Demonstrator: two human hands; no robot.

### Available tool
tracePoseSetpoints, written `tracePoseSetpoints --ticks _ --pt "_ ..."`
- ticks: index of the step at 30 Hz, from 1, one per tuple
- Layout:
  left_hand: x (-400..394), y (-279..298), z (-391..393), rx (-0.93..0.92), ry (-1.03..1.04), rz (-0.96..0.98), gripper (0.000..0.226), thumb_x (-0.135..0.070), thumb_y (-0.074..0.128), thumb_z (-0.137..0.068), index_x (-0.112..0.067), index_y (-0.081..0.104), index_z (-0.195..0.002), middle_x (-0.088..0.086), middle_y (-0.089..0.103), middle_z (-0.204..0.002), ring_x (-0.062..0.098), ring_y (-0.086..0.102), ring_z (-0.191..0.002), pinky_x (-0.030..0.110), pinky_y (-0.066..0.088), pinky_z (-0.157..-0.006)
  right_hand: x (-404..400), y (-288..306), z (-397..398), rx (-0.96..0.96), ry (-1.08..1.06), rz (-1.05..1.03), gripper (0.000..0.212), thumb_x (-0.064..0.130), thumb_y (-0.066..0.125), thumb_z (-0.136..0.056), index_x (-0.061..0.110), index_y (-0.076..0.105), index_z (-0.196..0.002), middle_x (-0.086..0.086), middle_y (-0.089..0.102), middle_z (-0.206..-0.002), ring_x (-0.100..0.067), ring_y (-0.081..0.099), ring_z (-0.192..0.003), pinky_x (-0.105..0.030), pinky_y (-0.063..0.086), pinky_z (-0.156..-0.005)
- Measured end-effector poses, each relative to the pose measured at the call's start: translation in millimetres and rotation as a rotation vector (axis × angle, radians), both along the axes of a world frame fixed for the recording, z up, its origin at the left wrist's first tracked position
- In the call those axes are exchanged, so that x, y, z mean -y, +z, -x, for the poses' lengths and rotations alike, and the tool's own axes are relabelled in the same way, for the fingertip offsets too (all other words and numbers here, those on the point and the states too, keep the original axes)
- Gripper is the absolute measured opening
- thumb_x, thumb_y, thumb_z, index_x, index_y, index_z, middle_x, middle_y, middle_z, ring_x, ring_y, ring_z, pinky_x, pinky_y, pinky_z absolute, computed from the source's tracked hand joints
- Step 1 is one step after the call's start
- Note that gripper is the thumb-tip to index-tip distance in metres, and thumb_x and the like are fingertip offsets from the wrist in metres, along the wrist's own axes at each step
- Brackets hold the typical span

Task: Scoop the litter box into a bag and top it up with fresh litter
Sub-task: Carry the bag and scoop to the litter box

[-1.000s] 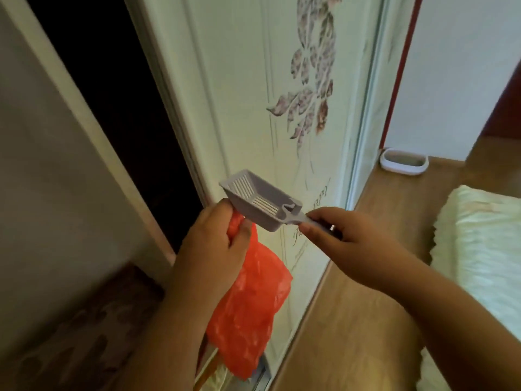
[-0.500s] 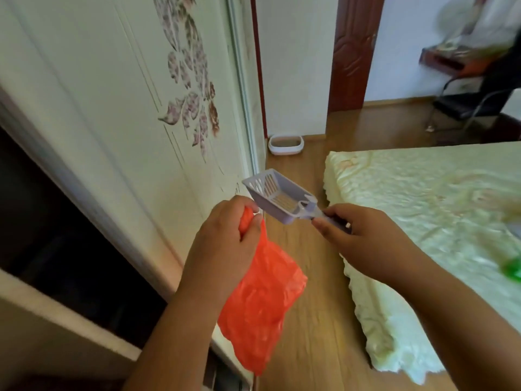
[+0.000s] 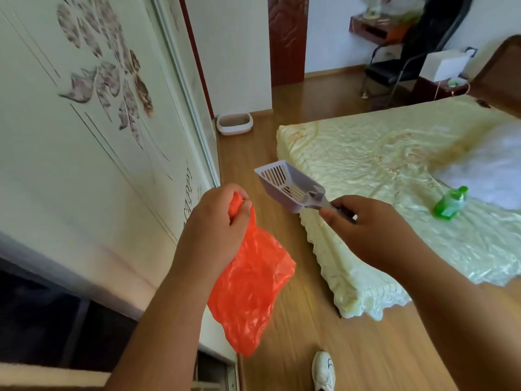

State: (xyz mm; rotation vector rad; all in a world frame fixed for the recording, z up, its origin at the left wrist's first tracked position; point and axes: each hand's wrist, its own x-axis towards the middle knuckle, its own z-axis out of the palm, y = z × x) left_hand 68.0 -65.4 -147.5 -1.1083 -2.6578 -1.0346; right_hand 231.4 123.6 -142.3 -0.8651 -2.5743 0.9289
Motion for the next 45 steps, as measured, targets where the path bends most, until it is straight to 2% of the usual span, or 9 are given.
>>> tracePoseSetpoints --ticks 3,8,12,16,21,31,33,42,45 --pt "-9 -2 8 -0.014 0.018 0.024 0.003 -0.039 0.056 -0.101 -0.041 0.054 -0.101 -0.017 0.059 -0.098 0.001 0.057 -0.089 0.023 0.050 -0.076 -12 -5 13 -0.015 0.026 0.010 0.030 0.049 0.057 -0.096 0.026 0.063 -0.078 0.005 0.057 -0.065 -0.010 0.053 -0.059 -0.025 0.035 -0.054" --pt "-28 -2 25 -0.024 0.075 0.074 0.001 -0.040 0.055 -0.102 -0.040 0.054 -0.102 -0.015 0.060 -0.098 -0.001 0.057 -0.085 0.010 0.040 -0.068 -40 -8 41 -0.029 0.067 0.034 0.029 0.049 0.057 -0.096 0.025 0.060 -0.079 0.007 0.056 -0.065 -0.008 0.052 -0.060 -0.023 0.033 -0.054" --pt "-54 2 37 -0.036 0.130 0.107 0.003 -0.043 0.053 -0.103 -0.040 0.053 -0.105 -0.017 0.058 -0.100 -0.007 0.052 -0.083 0.007 0.036 -0.067 -69 -5 61 -0.041 0.108 0.029 0.028 0.048 0.057 -0.097 0.028 0.061 -0.078 0.007 0.058 -0.065 -0.008 0.053 -0.060 -0.024 0.035 -0.054" --pt "-85 4 44 -0.027 0.160 0.115 0.003 -0.043 0.052 -0.104 -0.041 0.052 -0.106 -0.018 0.056 -0.100 -0.008 0.051 -0.083 0.006 0.033 -0.066 -105 -2 73 -0.057 0.127 0.034 0.032 0.048 0.057 -0.097 0.028 0.057 -0.072 0.006 0.056 -0.063 -0.011 0.051 -0.058 -0.025 0.035 -0.054" --pt "-133 -7 50 -0.007 0.146 0.071 0.001 -0.041 0.053 -0.103 -0.041 0.053 -0.104 -0.019 0.055 -0.099 -0.006 0.052 -0.085 0.010 0.036 -0.066 -147 -8 81 -0.073 0.118 0.019 0.038 0.048 0.057 -0.097 0.036 0.044 -0.064 0.009 0.048 -0.058 -0.006 0.046 -0.054 -0.021 0.029 -0.054" --pt "-203 -6 70 0.015 0.067 0.015 0.003 -0.040 0.055 -0.101 -0.043 0.054 -0.102 -0.017 0.057 -0.098 -0.005 0.055 -0.087 0.012 0.039 -0.068 -211 -4 90 -0.062 0.065 0.022 0.030 0.050 0.056 -0.097 0.032 0.058 -0.073 0.009 0.055 -0.060 0.001 0.052 -0.051 -0.018 0.032 -0.052" --pt "-212 -5 80 0.008 0.061 0.010 0.003 -0.040 0.055 -0.101 -0.043 0.054 -0.102 -0.016 0.057 -0.097 -0.004 0.055 -0.087 0.012 0.039 -0.068 -220 -5 96 -0.055 0.060 0.018 0.028 0.050 0.055 -0.097 0.032 0.060 -0.077 0.009 0.057 -0.062 -0.002 0.052 -0.052 -0.019 0.033 -0.053" --pt "-230 -6 155 -0.011 0.070 0.013 0.002 -0.040 0.054 -0.103 -0.040 0.056 -0.104 -0.017 0.059 -0.099 -0.006 0.053 -0.084 0.008 0.032 -0.067 -244 -7 156 -0.022 0.047 -0.023 0.031 0.050 0.054 -0.098 0.028 0.063 -0.078 0.007 0.058 -0.064 -0.005 0.050 -0.055 -0.022 0.034 -0.054" --pt "-232 -10 193 0.003 0.067 -0.001 0.002 -0.041 0.054 -0.103 -0.041 0.055 -0.104 -0.016 0.059 -0.099 -0.005 0.054 -0.084 0.008 0.034 -0.067 -247 -10 191 0.000 0.043 -0.037 0.029 0.051 0.053 -0.098 0.029 0.067 -0.087 0.008 0.061 -0.067 -0.005 0.053 -0.058 -0.020 0.035 -0.054"
